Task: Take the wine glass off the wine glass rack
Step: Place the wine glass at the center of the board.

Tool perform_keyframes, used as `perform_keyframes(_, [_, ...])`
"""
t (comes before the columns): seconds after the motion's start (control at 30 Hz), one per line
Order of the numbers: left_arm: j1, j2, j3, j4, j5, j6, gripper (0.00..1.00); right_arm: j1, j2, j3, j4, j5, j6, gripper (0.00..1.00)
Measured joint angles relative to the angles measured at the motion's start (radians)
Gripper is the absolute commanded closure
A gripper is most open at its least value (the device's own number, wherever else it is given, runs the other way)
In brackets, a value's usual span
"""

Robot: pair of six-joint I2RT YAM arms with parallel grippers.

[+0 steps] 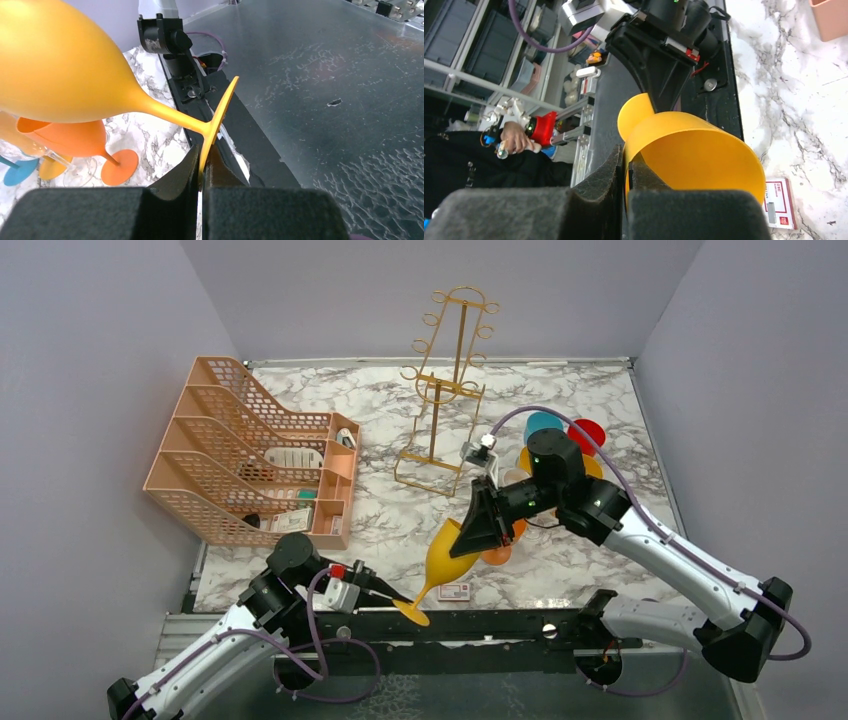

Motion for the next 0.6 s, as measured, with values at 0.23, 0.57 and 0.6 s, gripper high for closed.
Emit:
perform_keyframes(0.23, [0.002,-0.007,-0.002,0.005,-0.016,-0.007,0.53,0.000,-0.031,-0.037,0.040,-0.030,0.030,0.99])
perform_keyframes(0.57, [0.002,-0.013,-0.006,-0.008,-0.029,-0.033,0.17,0.000,-0.101,-0.077,-0.016,-0.017,0.014,0.99])
perform_keyframes(0.6, [0.002,-0.018,-0.006,-0.008,-0.031,-0.035,0.15,0.000,-0.108,-0.080,-0.030,-0.014,0.009,0.99])
